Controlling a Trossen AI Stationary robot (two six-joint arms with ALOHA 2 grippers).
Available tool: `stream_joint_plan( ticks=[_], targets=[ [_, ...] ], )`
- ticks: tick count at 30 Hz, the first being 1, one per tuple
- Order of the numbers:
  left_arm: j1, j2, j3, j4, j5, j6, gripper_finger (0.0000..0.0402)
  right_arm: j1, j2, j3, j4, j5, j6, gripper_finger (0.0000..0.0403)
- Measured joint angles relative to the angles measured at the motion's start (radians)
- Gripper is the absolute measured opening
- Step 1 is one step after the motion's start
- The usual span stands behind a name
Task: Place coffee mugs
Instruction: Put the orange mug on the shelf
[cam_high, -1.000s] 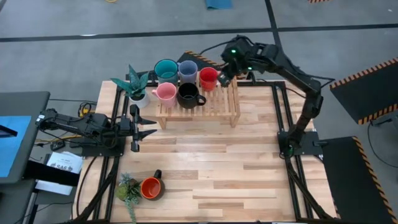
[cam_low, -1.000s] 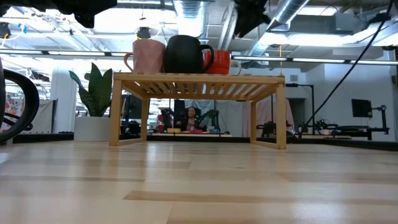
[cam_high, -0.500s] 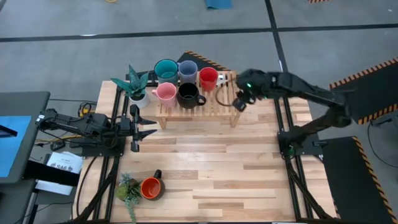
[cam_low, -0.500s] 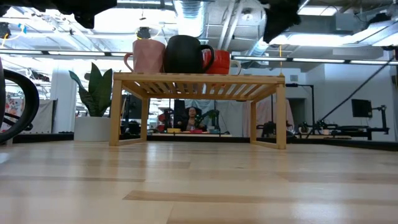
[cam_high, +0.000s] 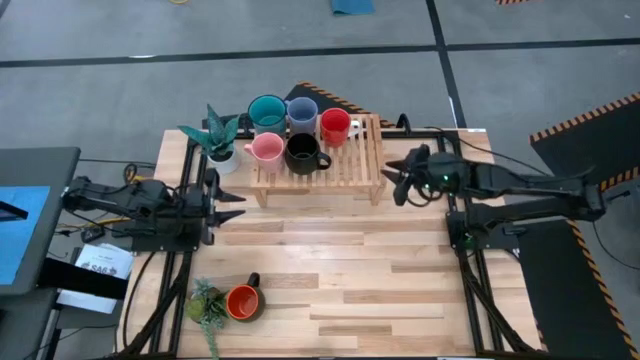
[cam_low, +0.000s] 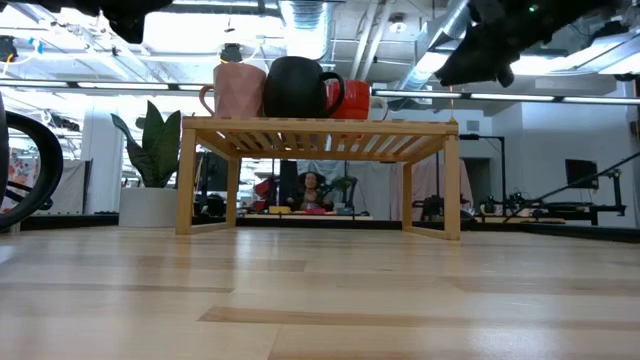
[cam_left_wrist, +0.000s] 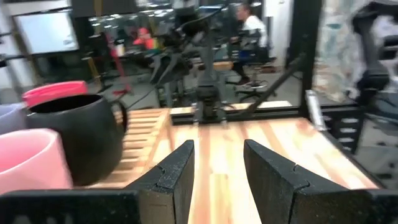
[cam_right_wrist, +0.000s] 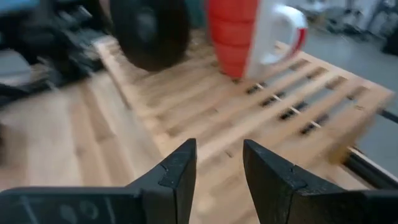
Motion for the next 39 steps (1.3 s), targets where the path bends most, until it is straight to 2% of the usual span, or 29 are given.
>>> stream_joint_plan(
  ticks=[4, 11, 15, 18, 20, 22, 26, 34, 39],
  targets=[
    [0.0, -0.005, 0.0, -0.018, 0.032, 0.017, 0.0126, 0.044, -0.021, -0.086, 0.156, -0.013, 0.001, 0.0159],
    [0.0, 0.004, 0.0, -0.087, 0.049, -0.018, 0.0126, 0.124, 0.012, -0.137, 0.331, -0.013, -0.016, 0.0159],
    [0.0, 0.03, 0.0, -0.085, 0.158, -0.024, 0.0126, 0.149, 0.023, -0.136, 0.375, -0.012, -0.029, 0.0159],
    [-0.004, 0.072, -0.001, 0.01, 0.271, -0.036, 0.0126, 0.149, 0.023, -0.136, 0.384, -0.012, -0.049, 0.0159],
    [-0.024, 0.123, 0.0, 0.05, 0.302, 0.004, 0.0126, 0.149, 0.023, -0.136, 0.384, -0.012, -0.05, 0.0159],
    [-0.056, 0.187, 0.003, 0.042, 0.284, 0.049, 0.0126, 0.149, 0.023, -0.136, 0.386, -0.012, -0.051, 0.0159],
    [-0.131, 0.312, 0.076, -0.099, 0.215, 0.073, 0.0126, 0.149, 0.023, -0.136, 0.381, -0.012, -0.052, 0.0159],
    [-0.311, 0.541, 0.324, -0.402, 0.183, -0.122, 0.0126, 0.149, 0.023, -0.136, 0.365, -0.012, -0.052, 0.0159],
    [-0.431, 0.701, 0.464, -0.529, 0.079, -0.243, 0.0126, 0.149, 0.023, -0.136, 0.364, -0.012, -0.052, 0.0159]
  ],
)
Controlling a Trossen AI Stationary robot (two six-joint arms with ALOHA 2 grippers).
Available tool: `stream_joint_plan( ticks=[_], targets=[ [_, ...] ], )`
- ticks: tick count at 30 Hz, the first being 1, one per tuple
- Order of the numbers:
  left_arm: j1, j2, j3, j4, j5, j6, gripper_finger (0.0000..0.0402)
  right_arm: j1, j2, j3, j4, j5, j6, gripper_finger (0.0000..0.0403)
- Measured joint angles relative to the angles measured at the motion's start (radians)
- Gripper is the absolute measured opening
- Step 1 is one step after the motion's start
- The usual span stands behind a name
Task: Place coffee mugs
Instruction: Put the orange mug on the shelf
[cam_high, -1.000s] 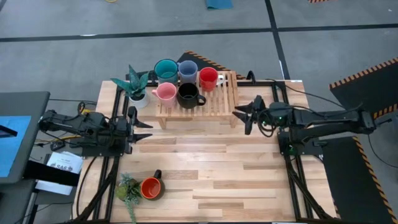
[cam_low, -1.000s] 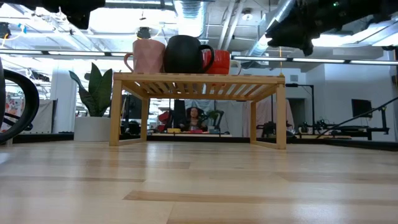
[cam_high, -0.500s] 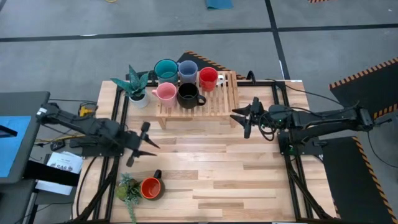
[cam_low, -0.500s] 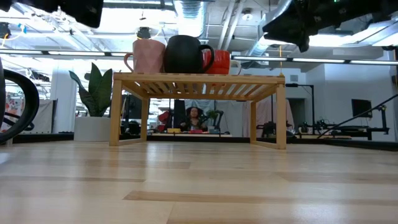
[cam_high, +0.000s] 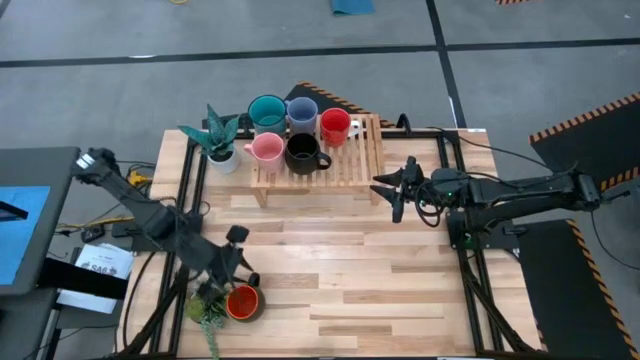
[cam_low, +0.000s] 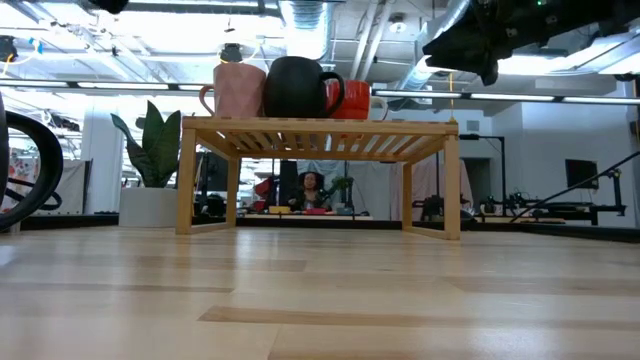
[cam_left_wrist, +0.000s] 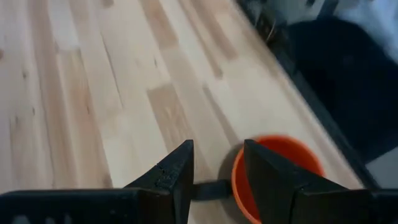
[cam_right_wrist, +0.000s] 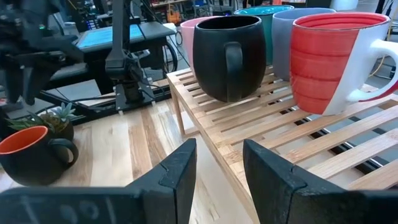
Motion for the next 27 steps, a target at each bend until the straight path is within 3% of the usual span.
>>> stream_joint_plan(
  ticks=[6, 12, 20, 27],
  targets=[
    [-0.071, 0.189, 0.107, -0.149, -0.072, -0.066, 0.0126, 0.0, 0.0, 0.0, 0.0, 0.0, 0.0, 0.0159],
    [-0.061, 0.312, 0.16, -0.189, -0.033, -0.173, 0.0163, 0.0, 0.0, 0.0, 0.0, 0.0, 0.0, 0.0159],
    [-0.055, 0.347, 0.189, -0.227, 0.019, -0.249, 0.0231, 0.0, 0.0, 0.0, 0.0, 0.0, 0.0, 0.0159],
    [-0.052, 0.373, 0.147, -0.277, 0.064, -0.415, 0.0241, 0.0, 0.0, 0.0, -0.004, 0.0, 0.0, 0.0159]
  ],
)
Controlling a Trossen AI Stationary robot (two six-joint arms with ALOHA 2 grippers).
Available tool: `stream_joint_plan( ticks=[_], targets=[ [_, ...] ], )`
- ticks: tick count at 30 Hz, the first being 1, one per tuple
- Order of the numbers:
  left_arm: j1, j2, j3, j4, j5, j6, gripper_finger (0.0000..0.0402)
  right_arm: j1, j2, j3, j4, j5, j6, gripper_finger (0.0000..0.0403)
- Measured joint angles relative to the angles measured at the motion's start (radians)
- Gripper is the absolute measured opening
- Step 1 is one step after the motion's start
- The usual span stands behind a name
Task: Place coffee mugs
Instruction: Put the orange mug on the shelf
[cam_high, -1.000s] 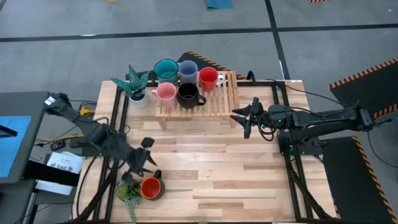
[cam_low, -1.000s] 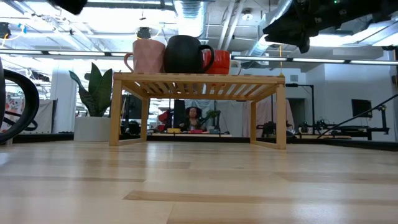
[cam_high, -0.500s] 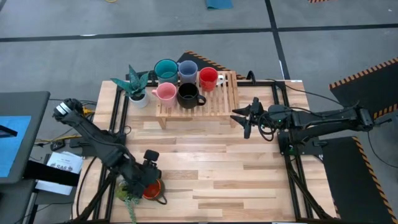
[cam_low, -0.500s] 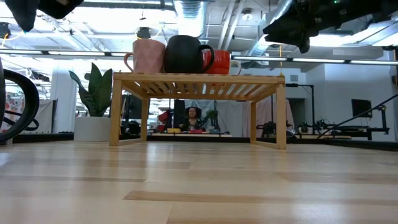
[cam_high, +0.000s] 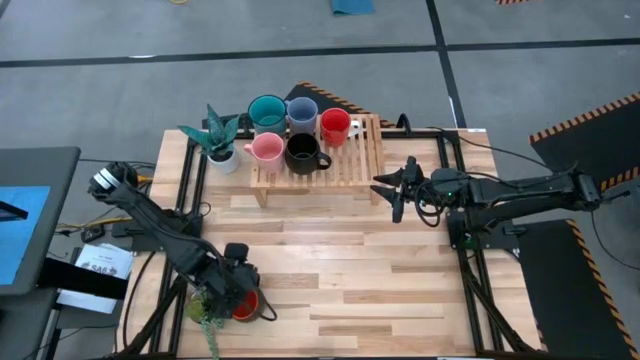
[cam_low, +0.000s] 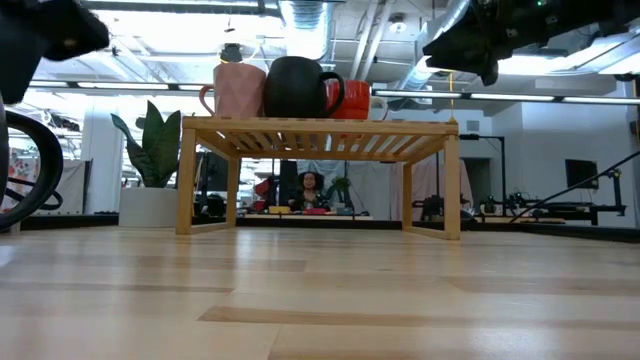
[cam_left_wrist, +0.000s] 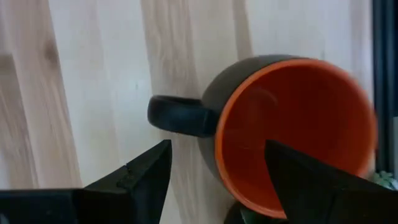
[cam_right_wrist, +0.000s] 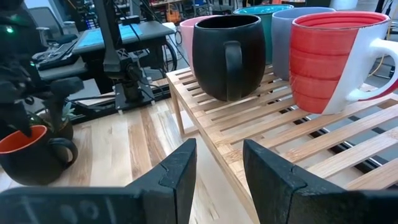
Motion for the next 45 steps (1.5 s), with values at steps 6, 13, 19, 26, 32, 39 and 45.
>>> stream_joint_plan(
  ticks=[6, 13, 19, 26, 32, 39, 45],
  targets=[
    [0.018, 0.053, -0.008, 0.008, 0.002, -0.03, 0.0241, 0.0, 0.0, 0.0, -0.003, 0.001, 0.0, 0.0159],
    [0.049, 0.069, -0.008, 0.012, 0.033, -0.078, 0.024, 0.0, 0.0, 0.0, -0.009, 0.002, 0.0, 0.0159],
    [0.093, 0.069, -0.008, -0.039, 0.018, -0.209, 0.0195, -0.001, 0.0, 0.0, -0.01, 0.003, 0.015, 0.0159],
    [0.13, 0.069, -0.008, -0.051, 0.028, -0.174, 0.002, -0.001, 0.0, 0.0, -0.009, 0.003, 0.017, 0.0159],
    [0.157, 0.069, 0.077, -0.075, 0.031, -0.106, 0.0006, -0.002, 0.0, 0.0, -0.01, 0.003, 0.008, 0.0159],
    [0.173, 0.069, 0.376, -0.246, -0.091, 0.049, 0.0003, -0.002, 0.0, 0.0, -0.011, 0.003, 0.009, 0.0159],
    [0.272, 0.068, 0.658, -0.296, -0.302, 0.287, 0.0002, 0.002, 0.0, 0.001, -0.003, 0.003, 0.01, 0.0159]
  ],
)
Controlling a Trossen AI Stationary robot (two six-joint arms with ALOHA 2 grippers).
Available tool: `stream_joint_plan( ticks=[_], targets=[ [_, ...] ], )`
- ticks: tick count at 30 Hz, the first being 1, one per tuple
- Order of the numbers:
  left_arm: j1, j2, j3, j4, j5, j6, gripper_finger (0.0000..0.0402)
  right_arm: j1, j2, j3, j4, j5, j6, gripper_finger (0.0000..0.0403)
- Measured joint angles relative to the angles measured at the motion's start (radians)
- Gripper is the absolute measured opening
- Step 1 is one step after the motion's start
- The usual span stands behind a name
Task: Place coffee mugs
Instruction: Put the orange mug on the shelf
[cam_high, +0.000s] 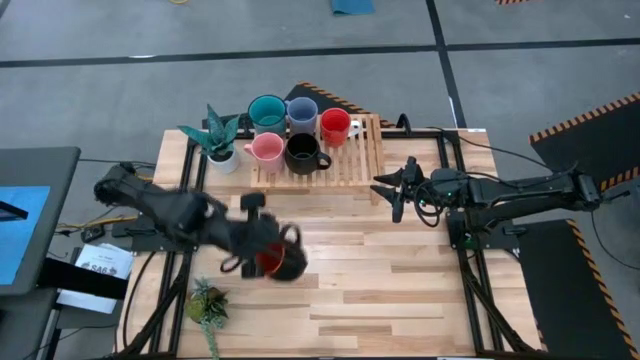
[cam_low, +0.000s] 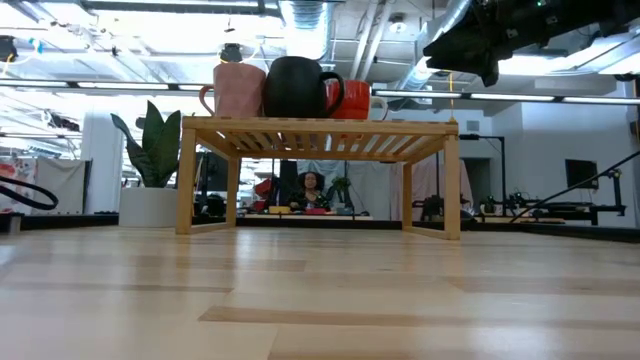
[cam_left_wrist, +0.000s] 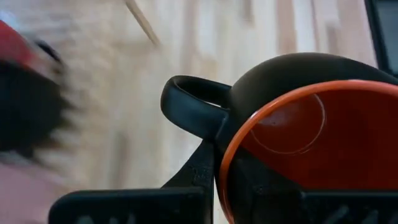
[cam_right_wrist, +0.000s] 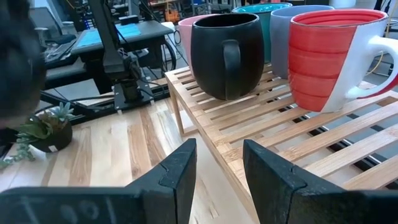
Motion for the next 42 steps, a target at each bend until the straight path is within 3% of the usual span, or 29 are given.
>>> stream_joint_plan(
  ticks=[4, 8, 14, 20, 31, 42],
  targets=[
    [0.133, 0.0, 0.114, 0.071, -0.023, 0.182, 0.0002, 0.005, 0.0, 0.0, 0.003, 0.0, 0.027, 0.0159],
    [0.284, 0.0, 0.136, 0.197, 0.064, 0.3, 0.0001, 0.013, 0.0, 0.0, 0.032, -0.009, 0.035, 0.0159],
    [0.443, 0.033, 0.134, 0.325, 0.154, 0.397, 0.0001, 0.041, 0.0, 0.0, 0.135, -0.026, 0.016, 0.0159],
    [0.536, 0.167, 0.172, 0.422, 0.223, 0.45, 0.0001, 0.06, -0.003, 0.001, 0.172, -0.026, 0.016, 0.0159],
    [0.62, 0.493, 0.657, 0.163, 0.252, 0.49, 0.0, 0.105, -0.039, 0.0, 0.111, -0.011, -0.062, 0.0159],
    [0.698, 0.567, 0.635, 0.163, 0.192, 0.514, 0.0, 0.111, -0.123, 0.001, -0.08, -0.005, -0.063, 0.0159]
  ],
)
